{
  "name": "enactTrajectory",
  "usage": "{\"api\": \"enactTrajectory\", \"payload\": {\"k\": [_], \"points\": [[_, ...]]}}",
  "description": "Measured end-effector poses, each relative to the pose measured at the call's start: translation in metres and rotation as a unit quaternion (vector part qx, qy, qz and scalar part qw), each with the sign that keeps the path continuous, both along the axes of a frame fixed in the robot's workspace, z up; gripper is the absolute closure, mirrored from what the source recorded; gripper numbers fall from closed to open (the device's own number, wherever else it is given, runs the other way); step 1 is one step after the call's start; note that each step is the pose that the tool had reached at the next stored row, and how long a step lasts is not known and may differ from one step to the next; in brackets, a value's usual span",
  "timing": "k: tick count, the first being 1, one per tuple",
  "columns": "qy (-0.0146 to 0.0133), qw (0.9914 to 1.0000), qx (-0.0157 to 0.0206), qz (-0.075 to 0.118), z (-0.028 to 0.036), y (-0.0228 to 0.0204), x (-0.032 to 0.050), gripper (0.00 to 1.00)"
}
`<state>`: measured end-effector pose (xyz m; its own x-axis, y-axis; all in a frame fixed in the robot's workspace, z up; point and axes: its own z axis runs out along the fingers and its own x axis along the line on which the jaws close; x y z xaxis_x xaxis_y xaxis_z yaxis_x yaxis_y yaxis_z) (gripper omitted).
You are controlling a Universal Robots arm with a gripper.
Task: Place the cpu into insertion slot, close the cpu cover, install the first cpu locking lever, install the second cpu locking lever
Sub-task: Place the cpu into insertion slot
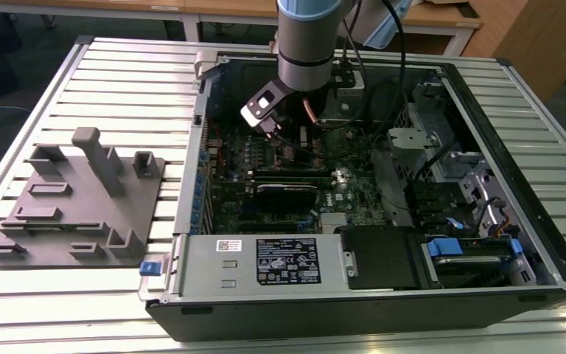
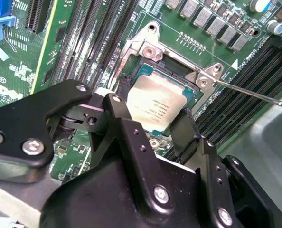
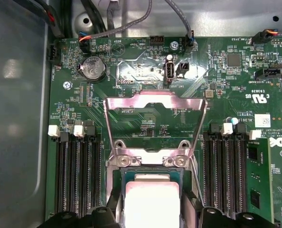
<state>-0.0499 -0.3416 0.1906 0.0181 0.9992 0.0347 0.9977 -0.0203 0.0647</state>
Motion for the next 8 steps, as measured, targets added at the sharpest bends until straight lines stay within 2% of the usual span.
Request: {"api": "enactTrajectory", "payload": {"k": [8], "points": [[0.0, 1.0, 0.0, 0.0, 0.0126, 0.0, 0.0, 0.39]]}}
